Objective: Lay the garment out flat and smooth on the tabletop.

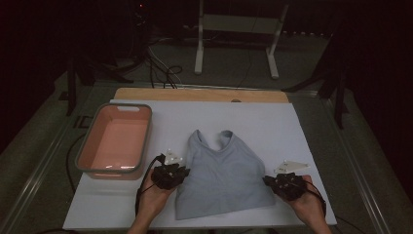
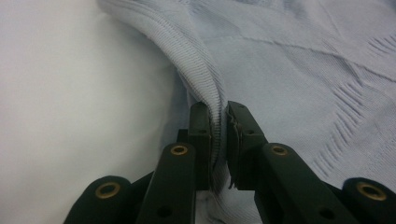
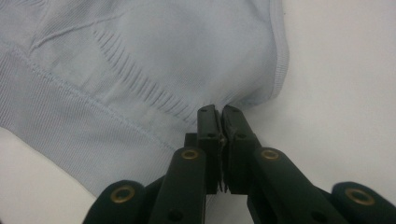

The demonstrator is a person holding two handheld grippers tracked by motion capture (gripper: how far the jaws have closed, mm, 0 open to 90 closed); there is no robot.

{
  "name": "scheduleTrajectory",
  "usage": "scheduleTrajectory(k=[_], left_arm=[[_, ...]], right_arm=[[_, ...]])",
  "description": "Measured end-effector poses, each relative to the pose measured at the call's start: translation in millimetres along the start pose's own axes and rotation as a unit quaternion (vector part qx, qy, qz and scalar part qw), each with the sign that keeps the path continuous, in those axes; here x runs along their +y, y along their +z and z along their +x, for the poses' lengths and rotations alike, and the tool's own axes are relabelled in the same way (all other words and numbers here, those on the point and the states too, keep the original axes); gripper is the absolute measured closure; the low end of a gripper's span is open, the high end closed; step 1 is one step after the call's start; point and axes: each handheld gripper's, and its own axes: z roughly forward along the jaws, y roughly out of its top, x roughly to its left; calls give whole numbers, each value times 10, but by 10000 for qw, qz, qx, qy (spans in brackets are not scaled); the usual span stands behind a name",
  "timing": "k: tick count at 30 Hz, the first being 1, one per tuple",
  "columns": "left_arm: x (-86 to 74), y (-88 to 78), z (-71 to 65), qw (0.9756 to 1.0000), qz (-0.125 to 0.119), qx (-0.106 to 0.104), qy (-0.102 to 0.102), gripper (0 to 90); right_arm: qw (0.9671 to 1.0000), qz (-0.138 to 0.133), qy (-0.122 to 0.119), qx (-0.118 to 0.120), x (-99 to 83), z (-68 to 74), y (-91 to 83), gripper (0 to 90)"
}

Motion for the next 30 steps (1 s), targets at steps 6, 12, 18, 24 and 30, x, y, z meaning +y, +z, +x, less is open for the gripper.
scheduleTrajectory(k=[6,12,18,24,30], left_arm=[[6,1,-86,9997,24,-146,188,781],[89,-35,6,9995,-273,-119,-40,578],[257,-35,77,9984,-549,-69,-122,463],[376,33,162,9980,-591,26,-235,372],[429,167,290,9969,-553,75,-548,278]], right_arm=[[10000,-6,-14,10,-50,1,-85,870],[9998,-197,52,22,51,-18,-43,556],[9991,-345,234,6,237,-74,71,412],[9991,-387,180,-8,375,-70,174,373],[9989,-450,98,16,456,-23,210,352]])
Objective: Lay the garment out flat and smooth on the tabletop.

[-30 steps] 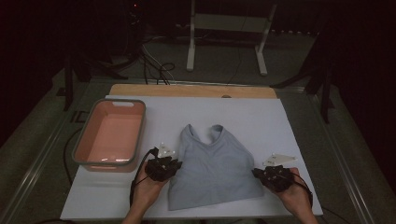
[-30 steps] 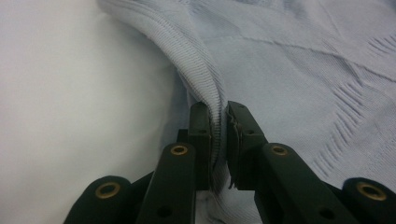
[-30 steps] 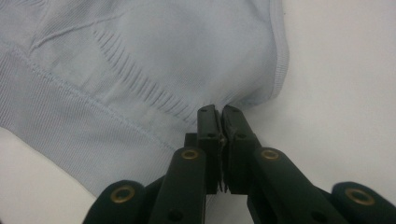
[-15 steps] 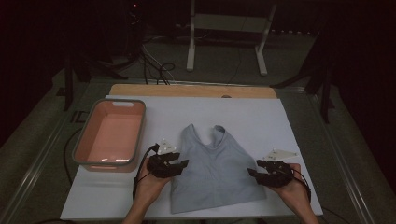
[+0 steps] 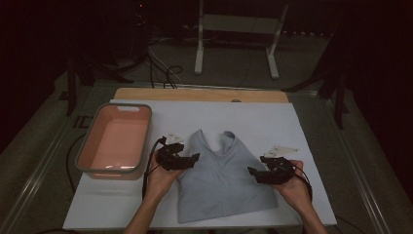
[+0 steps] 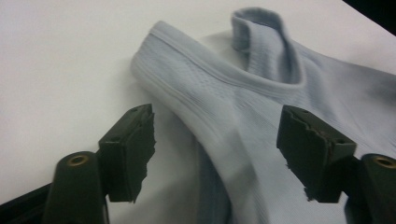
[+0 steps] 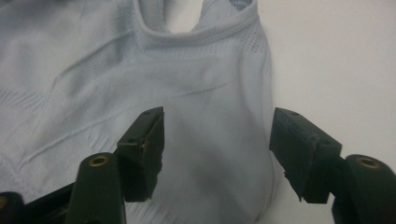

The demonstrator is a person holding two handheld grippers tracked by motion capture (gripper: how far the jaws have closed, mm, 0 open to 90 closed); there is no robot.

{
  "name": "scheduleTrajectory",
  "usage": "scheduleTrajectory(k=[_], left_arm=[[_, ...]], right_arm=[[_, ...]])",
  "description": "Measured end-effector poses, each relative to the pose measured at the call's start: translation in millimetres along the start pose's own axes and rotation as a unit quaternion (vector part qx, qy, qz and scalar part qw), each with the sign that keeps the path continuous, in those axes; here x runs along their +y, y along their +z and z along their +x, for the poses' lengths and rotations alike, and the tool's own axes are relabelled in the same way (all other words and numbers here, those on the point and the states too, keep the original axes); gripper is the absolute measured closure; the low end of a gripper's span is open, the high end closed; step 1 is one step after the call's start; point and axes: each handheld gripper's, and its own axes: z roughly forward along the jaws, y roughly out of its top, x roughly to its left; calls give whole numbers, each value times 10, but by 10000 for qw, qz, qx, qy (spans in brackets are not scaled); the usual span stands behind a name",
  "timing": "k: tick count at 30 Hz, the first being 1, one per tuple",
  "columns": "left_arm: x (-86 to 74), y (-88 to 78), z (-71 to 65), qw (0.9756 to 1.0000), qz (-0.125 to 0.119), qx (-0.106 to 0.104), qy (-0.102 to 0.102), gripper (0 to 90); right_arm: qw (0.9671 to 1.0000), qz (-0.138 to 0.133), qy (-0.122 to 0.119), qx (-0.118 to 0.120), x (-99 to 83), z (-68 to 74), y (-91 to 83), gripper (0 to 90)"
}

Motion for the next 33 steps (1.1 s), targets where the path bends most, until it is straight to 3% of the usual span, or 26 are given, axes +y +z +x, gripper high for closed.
scheduleTrajectory(k=[2,6,10,11,13,15,16,23,29,33], left_arm=[[17,52,31,9999,46,-13,-95,249],[42,188,73,9995,173,162,-189,206],[41,286,97,9992,264,-3,-316,231],[38,295,93,9993,254,-18,-268,291],[34,280,70,9997,209,-44,-87,567],[36,255,16,9997,165,-144,61,723],[39,233,-25,9997,116,-124,188,750],[38,65,-297,9966,-134,-82,803,785],[-29,-18,-508,9910,-230,-52,1319,778],[-84,-37,-603,9891,-250,-61,1452,772]], right_arm=[[10000,-18,6,0,21,9,2,345],[10000,-78,-21,37,61,35,7,340],[9999,-130,-39,44,95,56,8,338],[9999,-133,-40,48,99,59,10,337],[9999,-151,-53,34,112,64,11,337],[9998,-194,-54,41,125,67,8,337],[9998,-207,-38,35,132,71,6,337],[9992,-380,-62,62,242,138,35,341],[9984,-530,-68,158,366,234,103,380],[9977,-637,-83,228,470,309,166,427]])
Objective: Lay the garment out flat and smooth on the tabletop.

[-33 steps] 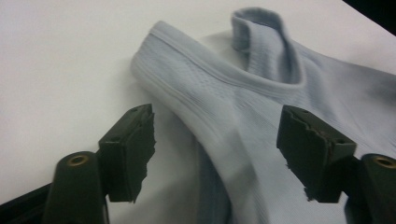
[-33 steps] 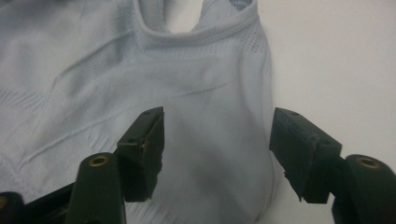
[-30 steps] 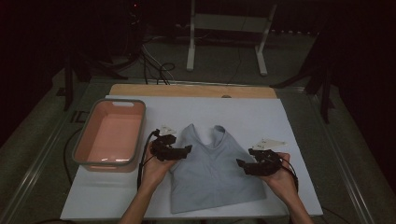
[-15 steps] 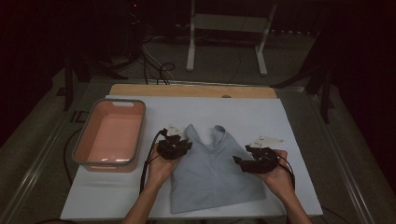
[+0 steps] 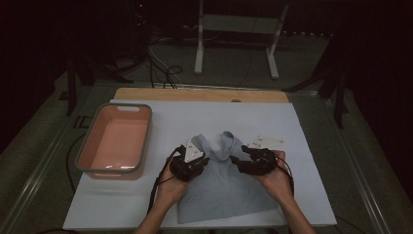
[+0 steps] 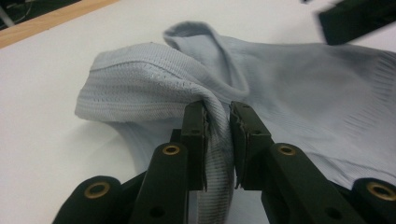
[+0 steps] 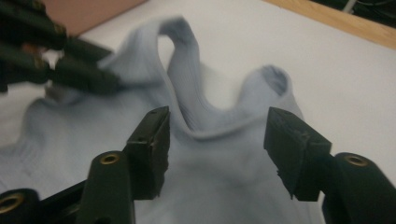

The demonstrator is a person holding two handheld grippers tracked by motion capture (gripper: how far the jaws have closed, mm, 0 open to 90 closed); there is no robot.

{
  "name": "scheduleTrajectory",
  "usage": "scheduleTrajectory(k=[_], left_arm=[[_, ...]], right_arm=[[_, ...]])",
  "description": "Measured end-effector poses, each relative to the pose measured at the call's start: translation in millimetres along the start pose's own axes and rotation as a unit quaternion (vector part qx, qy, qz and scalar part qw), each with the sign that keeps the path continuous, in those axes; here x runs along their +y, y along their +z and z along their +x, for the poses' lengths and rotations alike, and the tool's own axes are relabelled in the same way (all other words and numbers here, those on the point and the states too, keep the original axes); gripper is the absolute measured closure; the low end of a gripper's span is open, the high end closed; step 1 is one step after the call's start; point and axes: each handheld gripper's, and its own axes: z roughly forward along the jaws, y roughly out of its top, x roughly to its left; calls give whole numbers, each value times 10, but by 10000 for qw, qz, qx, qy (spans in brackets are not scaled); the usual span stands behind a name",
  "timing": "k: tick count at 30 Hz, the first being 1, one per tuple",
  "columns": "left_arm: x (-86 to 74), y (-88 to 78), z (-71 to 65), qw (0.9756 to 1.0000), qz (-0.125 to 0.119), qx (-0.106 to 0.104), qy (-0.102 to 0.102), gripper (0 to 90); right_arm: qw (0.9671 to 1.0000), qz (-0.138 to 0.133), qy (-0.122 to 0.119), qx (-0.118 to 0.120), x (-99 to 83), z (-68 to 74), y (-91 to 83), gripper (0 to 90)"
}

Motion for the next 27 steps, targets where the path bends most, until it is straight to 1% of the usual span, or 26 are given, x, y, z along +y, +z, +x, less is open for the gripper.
scheduleTrajectory(k=[2,3,5,7,9,10,15,17,18,20,23,25,26,27], left_arm=[[-20,-3,-38,9999,24,-17,97,768],[-32,-1,-59,9999,46,-42,147,768],[-59,7,-104,9998,50,-72,187,761],[-87,11,-131,9996,92,-93,245,760],[-110,16,-146,9996,93,-127,219,760],[-115,14,-148,9996,105,-132,224,760],[-143,4,-158,9997,53,-162,164,761],[-148,1,-162,9996,83,-170,199,762],[-151,1,-165,9996,74,-176,186,761],[-156,-1,-169,9996,74,-189,193,761],[-163,-4,-177,9995,80,-241,210,755],[-170,-16,-176,9993,74,-280,238,734],[-174,-29,-168,9992,75,-318,234,714],[-180,-47,-159,9992,52,-340,226,687]], right_arm=[[10000,-27,-14,15,39,34,37,445],[10000,-60,7,65,60,56,65,451],[9999,-66,-32,100,94,93,121,474],[9998,-68,-3,177,115,127,173,491],[9998,-52,-39,209,132,153,211,509],[9997,-61,-13,252,145,181,237,516],[9989,-84,-83,451,196,276,320,561],[9987,-87,-87,497,203,291,333,569],[9983,-65,-133,569,223,333,369,584],[9981,-40,-151,601,240,362,411,599],[9974,73,-208,680,255,389,482,680],[9964,99,-209,817,250,403,525,801],[9967,127,-243,759,246,417,531,852],[9965,142,-275,770,240,423,530,872]])
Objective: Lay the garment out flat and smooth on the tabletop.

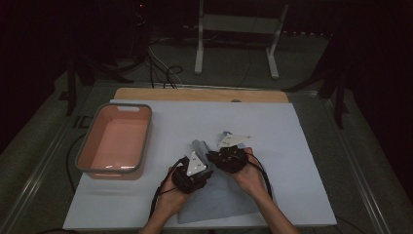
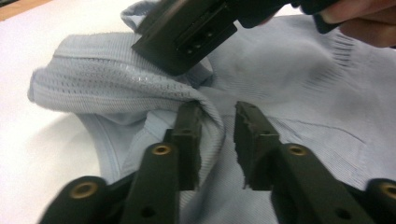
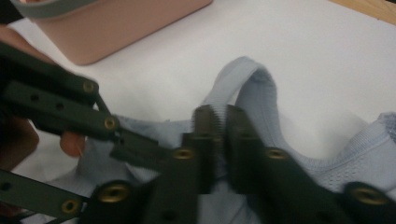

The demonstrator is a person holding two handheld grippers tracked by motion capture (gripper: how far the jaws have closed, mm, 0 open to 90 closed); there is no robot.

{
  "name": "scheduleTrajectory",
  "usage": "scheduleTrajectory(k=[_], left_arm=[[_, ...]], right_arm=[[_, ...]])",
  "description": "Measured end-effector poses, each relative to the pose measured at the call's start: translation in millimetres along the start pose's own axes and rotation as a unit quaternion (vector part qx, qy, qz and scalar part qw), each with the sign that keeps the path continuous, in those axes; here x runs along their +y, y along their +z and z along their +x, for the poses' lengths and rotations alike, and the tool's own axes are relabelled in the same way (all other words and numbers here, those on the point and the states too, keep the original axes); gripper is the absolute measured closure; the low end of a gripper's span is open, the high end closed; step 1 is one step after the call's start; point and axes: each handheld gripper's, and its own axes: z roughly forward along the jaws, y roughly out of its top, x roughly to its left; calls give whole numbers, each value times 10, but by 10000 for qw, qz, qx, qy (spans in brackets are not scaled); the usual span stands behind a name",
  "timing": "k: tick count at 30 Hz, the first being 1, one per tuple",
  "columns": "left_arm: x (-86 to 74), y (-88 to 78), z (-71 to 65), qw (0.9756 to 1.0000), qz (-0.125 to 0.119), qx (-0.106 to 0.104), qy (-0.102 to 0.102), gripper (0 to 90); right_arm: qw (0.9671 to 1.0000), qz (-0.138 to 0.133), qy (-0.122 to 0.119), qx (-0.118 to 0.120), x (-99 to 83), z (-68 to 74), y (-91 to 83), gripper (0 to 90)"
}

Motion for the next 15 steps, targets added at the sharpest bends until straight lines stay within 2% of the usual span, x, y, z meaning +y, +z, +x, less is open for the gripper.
scheduleTrajectory(k=[2,5,9,11,12,15], left_arm=[[-14,-53,37,9999,-79,-71,-59,638],[-38,-159,126,9996,-214,-1,-191,600],[-33,-271,290,9979,-359,108,-518,579],[-8,-287,364,9969,-430,103,-649,563],[-8,-287,364,9969,-430,103,-649,552],[73,-238,463,9949,-541,-36,-854,521]], right_arm=[[10000,-29,-29,-10,-13,11,-31,875],[9999,-102,-38,-62,-42,-4,-112,875],[9999,-139,-23,-41,-109,-33,-214,874],[9999,-155,-49,-46,-151,-37,-246,874],[9999,-155,-49,-46,-151,-37,-246,874],[9998,-144,-80,-67,-216,-17,-291,873]])
